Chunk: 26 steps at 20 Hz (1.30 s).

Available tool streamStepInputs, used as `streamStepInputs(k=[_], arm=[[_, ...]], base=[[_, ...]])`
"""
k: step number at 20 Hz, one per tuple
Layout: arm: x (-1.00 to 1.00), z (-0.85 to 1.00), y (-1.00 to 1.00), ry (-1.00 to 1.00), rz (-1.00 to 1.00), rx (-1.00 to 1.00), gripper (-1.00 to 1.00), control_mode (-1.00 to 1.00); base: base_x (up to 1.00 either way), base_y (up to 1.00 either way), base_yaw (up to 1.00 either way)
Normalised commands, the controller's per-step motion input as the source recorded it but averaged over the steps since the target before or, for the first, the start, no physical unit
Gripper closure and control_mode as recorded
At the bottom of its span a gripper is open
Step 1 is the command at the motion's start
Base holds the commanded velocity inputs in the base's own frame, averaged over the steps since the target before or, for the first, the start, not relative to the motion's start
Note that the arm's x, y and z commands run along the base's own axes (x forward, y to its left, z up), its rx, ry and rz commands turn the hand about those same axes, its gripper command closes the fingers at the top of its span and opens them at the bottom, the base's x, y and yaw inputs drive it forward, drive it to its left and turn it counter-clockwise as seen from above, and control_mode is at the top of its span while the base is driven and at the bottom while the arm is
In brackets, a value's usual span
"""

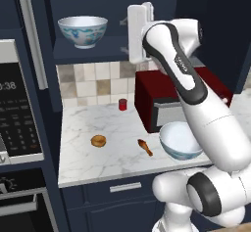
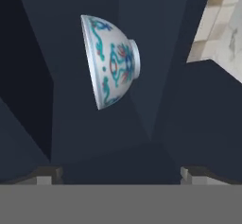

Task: Pick both bowls and place them on the counter. Then place the chicken drumstick in one bowl and place the bread in the other bowl.

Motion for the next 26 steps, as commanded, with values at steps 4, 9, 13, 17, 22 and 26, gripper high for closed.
streamStepInputs(k=[4, 9, 13, 17, 22, 26], arm=[[0.46, 0.01, 0.21, 0.0, 0.02, -0.06, -1.0, -1.0], [0.5, 0.0, 0.24, 0.0, 0.0, -0.09, -1.0, -1.0], [0.52, 0.0, 0.14, 0.0, 0.0, -0.08, -1.0, -1.0], [0.57, -0.02, 0.03, 0.01, 0.0, -0.07, -1.0, -1.0], [0.58, -0.06, 0.07, 0.04, 0.0, -0.06, -1.0, -1.0], [0.48, -0.07, 0.19, 0.03, 0.0, -0.04, -1.0, -1.0]], base=[[0.0, 0.0, 0.0], [0.0, 0.0, 0.0], [0.0, 0.0, 0.0], [0.0, 0.0, 0.0], [0.0, 0.0, 0.0], [0.0, 0.0, 0.0]])
